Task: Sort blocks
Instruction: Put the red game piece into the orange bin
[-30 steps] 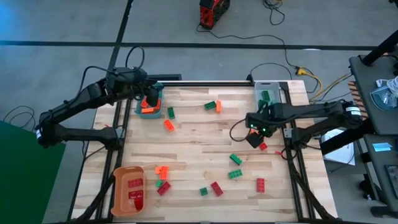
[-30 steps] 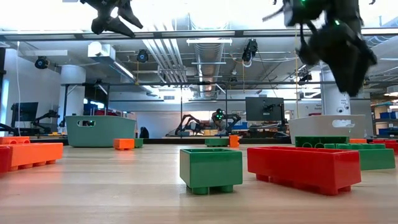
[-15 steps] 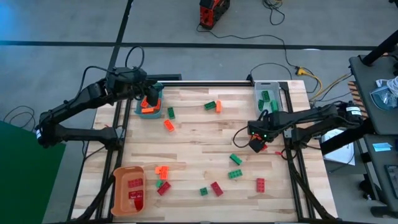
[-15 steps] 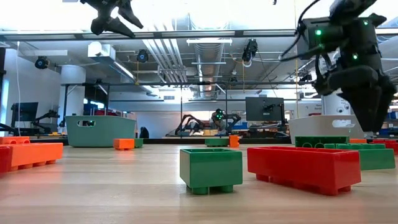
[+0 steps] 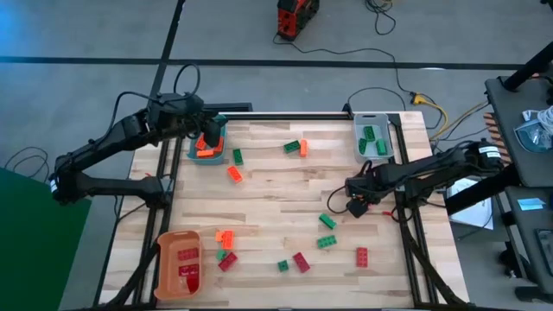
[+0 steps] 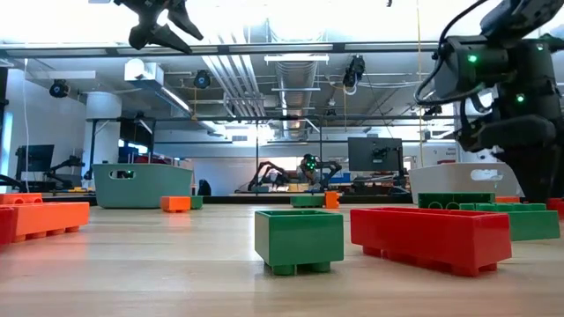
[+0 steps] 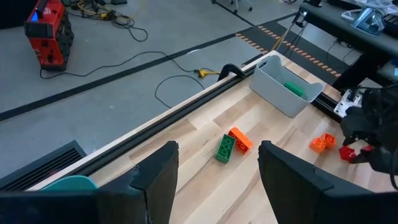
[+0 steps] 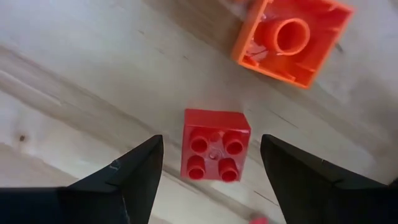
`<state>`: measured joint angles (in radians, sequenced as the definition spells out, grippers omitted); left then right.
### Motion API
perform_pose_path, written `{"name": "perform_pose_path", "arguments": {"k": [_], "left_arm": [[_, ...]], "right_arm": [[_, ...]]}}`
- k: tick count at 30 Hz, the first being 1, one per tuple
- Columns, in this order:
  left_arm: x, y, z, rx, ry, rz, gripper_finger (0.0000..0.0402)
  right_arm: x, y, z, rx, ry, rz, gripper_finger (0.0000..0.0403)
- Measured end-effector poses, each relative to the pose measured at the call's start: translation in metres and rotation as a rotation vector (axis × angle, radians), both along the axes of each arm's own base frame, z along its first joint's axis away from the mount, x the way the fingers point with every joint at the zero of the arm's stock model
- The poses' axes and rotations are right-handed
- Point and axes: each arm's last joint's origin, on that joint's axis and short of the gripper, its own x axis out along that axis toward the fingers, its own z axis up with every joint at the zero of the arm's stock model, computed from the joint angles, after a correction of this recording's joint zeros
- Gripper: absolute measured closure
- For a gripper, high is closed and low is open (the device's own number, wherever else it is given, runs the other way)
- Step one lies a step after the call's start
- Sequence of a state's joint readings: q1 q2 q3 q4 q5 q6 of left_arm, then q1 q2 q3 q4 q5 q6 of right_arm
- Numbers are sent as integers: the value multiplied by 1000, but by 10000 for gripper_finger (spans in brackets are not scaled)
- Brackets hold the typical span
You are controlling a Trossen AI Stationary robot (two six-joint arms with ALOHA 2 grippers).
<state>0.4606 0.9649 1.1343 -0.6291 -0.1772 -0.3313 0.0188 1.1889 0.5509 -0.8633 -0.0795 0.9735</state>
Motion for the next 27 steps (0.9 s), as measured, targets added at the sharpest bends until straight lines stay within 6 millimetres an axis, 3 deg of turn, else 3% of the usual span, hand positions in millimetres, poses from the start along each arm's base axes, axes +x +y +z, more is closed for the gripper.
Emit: {"name": "perform_pose_path", "arguments": {"k": [8, 15, 18, 22, 27], "left_arm": [[0, 0, 1, -9, -16, 8, 203], [0, 0, 1, -13, -19, 7, 203], [1, -1, 1, -14, -20, 1, 203], [2, -3, 1, -23, -23, -48, 203], [7, -10, 2, -9, -30, -152, 203]], "right_arm": [[2, 2, -9, -1, 10, 12, 183], [2, 2, -9, 1, 8, 28, 270], [2, 2, -7, 8, -3, 43, 270], [12, 4, 11, 65, -100, 69, 270], [33, 6, 52, 164, -297, 126, 270]]}}
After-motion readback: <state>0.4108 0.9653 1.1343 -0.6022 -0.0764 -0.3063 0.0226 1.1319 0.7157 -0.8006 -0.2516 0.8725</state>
